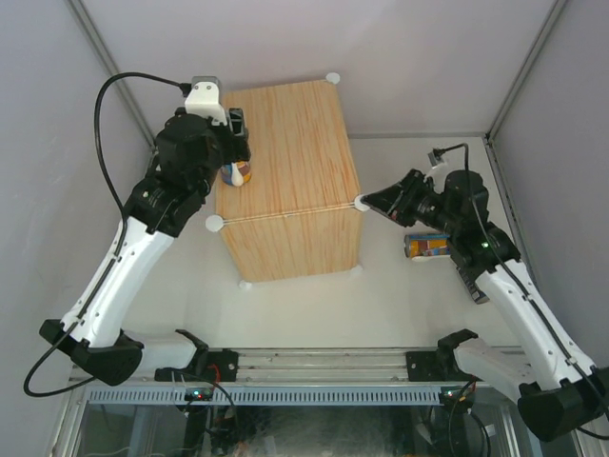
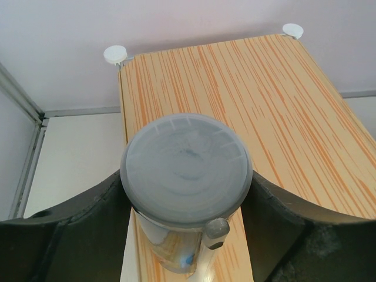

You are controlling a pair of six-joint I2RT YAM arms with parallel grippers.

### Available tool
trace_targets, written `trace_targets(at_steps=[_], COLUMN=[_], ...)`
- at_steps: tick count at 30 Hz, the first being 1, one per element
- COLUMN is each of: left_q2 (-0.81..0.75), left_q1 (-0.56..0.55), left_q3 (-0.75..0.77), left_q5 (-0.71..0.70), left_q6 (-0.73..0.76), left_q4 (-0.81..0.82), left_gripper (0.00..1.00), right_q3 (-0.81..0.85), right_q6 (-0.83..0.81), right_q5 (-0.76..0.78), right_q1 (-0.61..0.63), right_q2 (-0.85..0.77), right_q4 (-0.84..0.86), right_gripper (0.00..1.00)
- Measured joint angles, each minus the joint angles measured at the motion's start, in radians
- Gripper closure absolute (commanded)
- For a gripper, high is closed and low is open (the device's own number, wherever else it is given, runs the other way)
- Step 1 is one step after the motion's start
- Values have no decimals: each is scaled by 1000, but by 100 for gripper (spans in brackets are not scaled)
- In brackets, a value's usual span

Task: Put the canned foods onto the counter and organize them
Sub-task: Move the counter to the center of the board.

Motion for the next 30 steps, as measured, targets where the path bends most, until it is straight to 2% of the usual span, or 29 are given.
trace_targets(at_steps=[11, 19, 27, 30], left_q2=[36, 52, 61, 79], left_q1=[-81, -103, -105, -105], left_q3=[55, 62, 71, 97], left_q5=[-2, 0, -1, -1], left_q6=[2, 1, 1, 0], left_q4=[-53, -43, -43, -54], left_gripper=[100, 100, 100, 100], right_q3=[-58, -76, -75, -75], right_q6=[-32, -33, -51, -69], right_q5=[2, 63, 101, 99], right_q1=[-72, -23, -10, -33], right_q2=[-209, -297, -304, -310], right_q4=[-155, -219, -222, -235], right_gripper=[100, 100, 62, 51])
